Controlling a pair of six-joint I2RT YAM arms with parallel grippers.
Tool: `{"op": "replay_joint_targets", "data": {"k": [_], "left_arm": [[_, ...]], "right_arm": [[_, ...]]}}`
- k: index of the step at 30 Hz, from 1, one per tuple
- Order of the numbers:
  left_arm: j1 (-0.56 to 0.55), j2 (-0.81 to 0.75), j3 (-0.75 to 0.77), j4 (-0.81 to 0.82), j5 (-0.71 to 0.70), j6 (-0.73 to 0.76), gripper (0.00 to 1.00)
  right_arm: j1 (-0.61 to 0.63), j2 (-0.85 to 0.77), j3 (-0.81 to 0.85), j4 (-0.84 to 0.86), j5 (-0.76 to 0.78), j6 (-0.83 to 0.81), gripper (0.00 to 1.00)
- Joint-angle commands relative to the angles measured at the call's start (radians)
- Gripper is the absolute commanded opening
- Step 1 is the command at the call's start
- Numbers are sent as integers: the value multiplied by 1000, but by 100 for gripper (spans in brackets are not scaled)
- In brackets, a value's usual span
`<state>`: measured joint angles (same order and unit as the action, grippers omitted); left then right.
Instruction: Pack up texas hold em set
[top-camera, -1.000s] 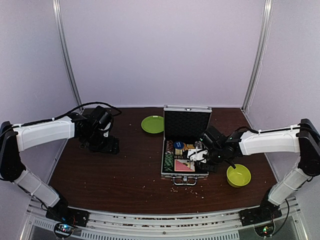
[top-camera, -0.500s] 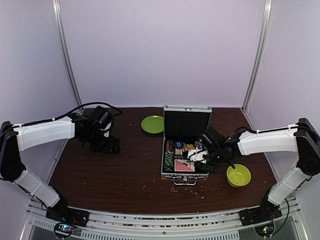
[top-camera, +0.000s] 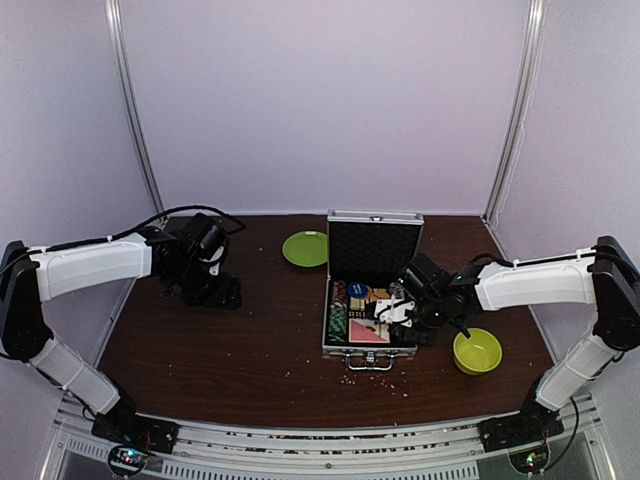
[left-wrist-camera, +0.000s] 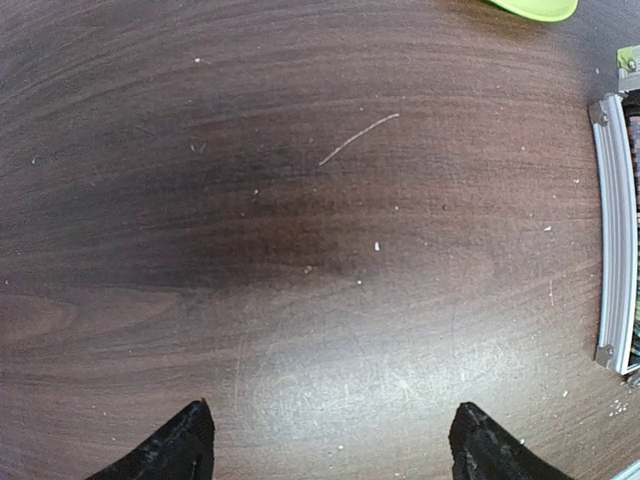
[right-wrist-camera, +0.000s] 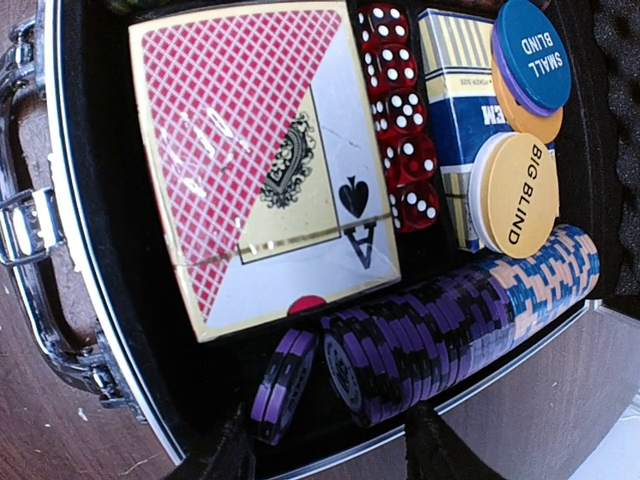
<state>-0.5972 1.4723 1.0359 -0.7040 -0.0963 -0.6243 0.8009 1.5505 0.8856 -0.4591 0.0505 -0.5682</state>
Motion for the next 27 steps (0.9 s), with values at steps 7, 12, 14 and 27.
{"op": "replay_joint_targets", "data": {"k": [7,12,14,27], "left_arm": [[5,6,-17,30,9,-10,84],[5,8,-14,30,13,-10,84],[4,11,-12,29,13,-9,84],[4,0,-3,21,12,7,83]], "right_arm": [[-22,71,55,50,116,54,52],[-45,93,78,60,131,68,52],[-49,98,81,60,128,68,52],[-66,-1,79,-55,-32,56,61]]}}
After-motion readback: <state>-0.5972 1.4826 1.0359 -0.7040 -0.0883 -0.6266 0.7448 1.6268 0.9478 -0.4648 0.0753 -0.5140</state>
